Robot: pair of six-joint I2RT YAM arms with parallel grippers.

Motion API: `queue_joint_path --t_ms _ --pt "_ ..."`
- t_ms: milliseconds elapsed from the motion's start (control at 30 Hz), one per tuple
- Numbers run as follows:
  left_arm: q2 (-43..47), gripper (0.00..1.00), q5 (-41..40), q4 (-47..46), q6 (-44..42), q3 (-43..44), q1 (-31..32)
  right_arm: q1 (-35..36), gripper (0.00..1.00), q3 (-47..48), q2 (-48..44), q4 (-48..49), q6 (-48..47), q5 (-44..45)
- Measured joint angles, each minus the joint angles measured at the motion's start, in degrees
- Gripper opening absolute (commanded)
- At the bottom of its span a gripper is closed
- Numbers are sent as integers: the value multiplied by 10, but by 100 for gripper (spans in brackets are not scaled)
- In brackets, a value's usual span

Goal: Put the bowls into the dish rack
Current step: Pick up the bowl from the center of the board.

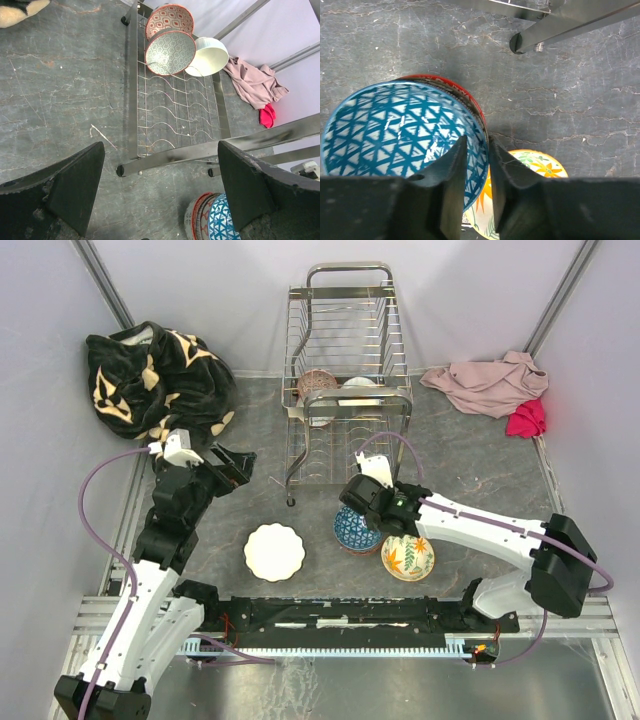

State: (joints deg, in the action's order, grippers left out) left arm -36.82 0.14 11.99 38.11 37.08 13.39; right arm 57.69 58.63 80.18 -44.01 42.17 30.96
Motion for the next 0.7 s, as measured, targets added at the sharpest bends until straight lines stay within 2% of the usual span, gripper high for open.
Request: queue_joint_path --t_ms 167,200,467,700 --pt "0 99 0 -1 0 0 0 -4 2 -2 10 -3 -4 -2" --pt "0 99 0 -1 0 0 0 -4 0 -2 9 -2 -3 -2" --pt "0 99 0 -4 0 -8 0 -1 0 -5 -25 3 -15 -14" --pt "-3 99 0 -6 0 -9 0 0 0 -50 -120 17 -29 -18"
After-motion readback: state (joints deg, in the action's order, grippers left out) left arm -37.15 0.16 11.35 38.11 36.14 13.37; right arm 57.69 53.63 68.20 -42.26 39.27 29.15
